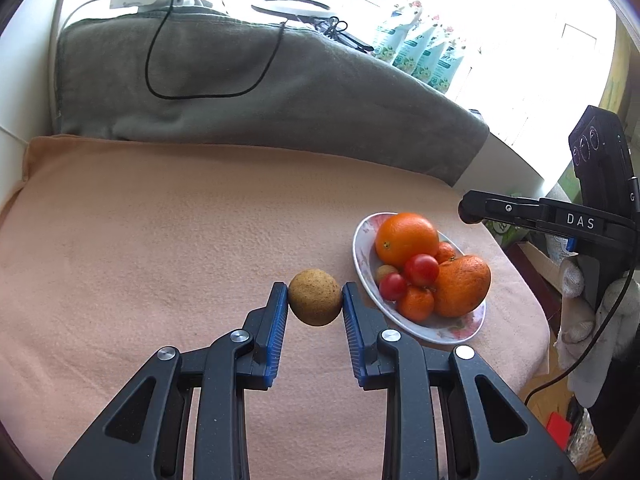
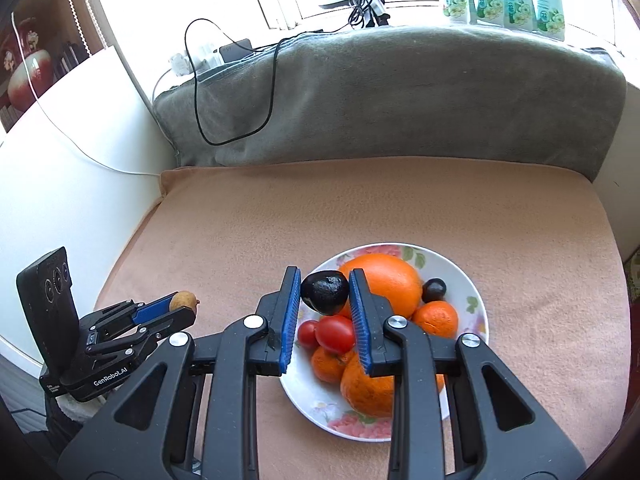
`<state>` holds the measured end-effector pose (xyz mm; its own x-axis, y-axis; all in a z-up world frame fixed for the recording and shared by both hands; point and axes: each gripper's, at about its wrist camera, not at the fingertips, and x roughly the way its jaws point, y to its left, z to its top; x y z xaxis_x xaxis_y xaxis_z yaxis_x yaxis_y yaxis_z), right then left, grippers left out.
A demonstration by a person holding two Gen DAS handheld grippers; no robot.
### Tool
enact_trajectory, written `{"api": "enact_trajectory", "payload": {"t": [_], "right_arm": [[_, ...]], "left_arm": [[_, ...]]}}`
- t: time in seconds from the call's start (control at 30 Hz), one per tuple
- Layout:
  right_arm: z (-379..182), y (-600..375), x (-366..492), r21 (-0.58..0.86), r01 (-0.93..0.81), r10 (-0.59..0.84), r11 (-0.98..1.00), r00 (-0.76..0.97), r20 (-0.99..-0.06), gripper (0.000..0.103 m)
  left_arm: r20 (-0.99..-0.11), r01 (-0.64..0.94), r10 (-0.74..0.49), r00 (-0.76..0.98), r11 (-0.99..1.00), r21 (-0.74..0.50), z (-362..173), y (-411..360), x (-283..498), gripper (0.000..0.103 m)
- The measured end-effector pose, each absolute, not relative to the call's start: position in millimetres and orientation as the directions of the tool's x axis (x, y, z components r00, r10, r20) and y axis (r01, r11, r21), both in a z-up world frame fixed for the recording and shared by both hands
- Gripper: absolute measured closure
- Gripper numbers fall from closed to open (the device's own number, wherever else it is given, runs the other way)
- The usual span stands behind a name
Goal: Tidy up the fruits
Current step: 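Lift and carry the plum with the right gripper and brown fruit with the left over the plate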
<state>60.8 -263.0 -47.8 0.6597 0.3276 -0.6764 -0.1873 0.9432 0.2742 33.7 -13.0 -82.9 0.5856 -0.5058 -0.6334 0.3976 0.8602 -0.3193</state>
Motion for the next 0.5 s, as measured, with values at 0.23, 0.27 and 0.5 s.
{"api": "enact_trajectory", "payload": {"t": [0.23,0.27,0.5], "right_arm": [[-53,-296,39,0.281,-0.124,0.286,0.952,0.691,-0.664,0.077],[-54,-300,36,0.281,-0.115,0.280,0.953,0.693,-0.664,0.077],[-73,-326,22,0.301,-0.057,0.256,0.952,0.689,-0.678,0.077]], "left_arm": [[-0.628,0.445,-0.536,0.564,0.838,-0.315,-79,-42,34,0.077],[-0.629,0.451,-0.538,0.561,0.836,-0.313,-79,-46,35,0.077],[-0.638,0.470,-0.541,0.548,0.830,-0.300,-82,-67,47,0.077]]}}
